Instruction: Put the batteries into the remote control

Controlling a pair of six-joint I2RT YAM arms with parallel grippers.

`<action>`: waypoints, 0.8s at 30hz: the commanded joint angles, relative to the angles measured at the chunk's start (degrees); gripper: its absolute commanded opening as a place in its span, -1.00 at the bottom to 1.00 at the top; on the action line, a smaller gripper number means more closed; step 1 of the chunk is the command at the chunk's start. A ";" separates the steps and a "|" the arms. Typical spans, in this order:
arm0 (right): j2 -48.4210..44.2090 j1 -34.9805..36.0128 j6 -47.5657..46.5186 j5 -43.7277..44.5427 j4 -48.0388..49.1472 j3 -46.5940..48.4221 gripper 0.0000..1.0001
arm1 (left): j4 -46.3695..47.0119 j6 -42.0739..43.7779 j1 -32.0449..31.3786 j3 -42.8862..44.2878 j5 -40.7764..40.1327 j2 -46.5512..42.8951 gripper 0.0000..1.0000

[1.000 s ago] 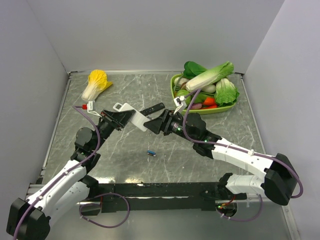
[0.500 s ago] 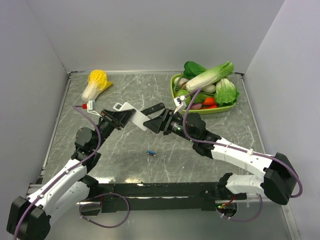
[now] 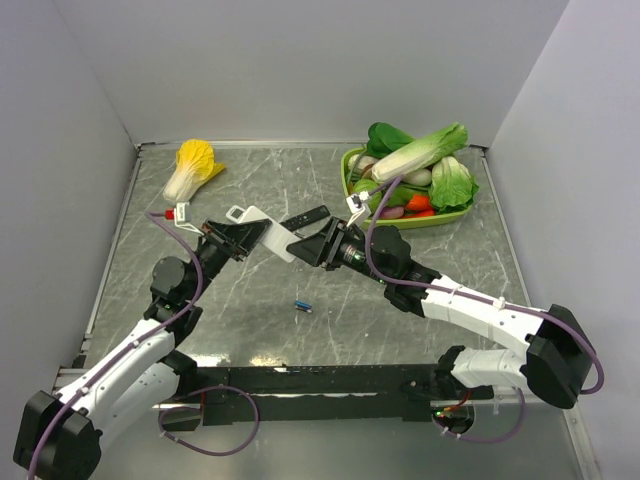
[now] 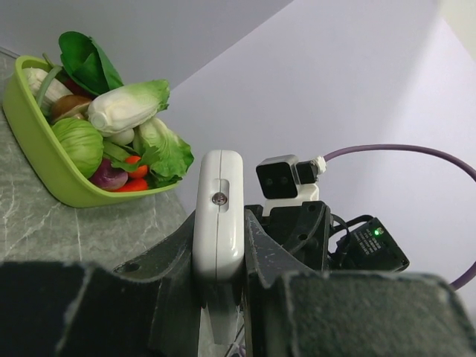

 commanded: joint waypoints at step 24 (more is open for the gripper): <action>-3.16 -0.52 0.41 3.36 -9.21 -1.32 -0.48 | 10.36 -13.55 1.04 -2.67 -13.55 0.47 -0.97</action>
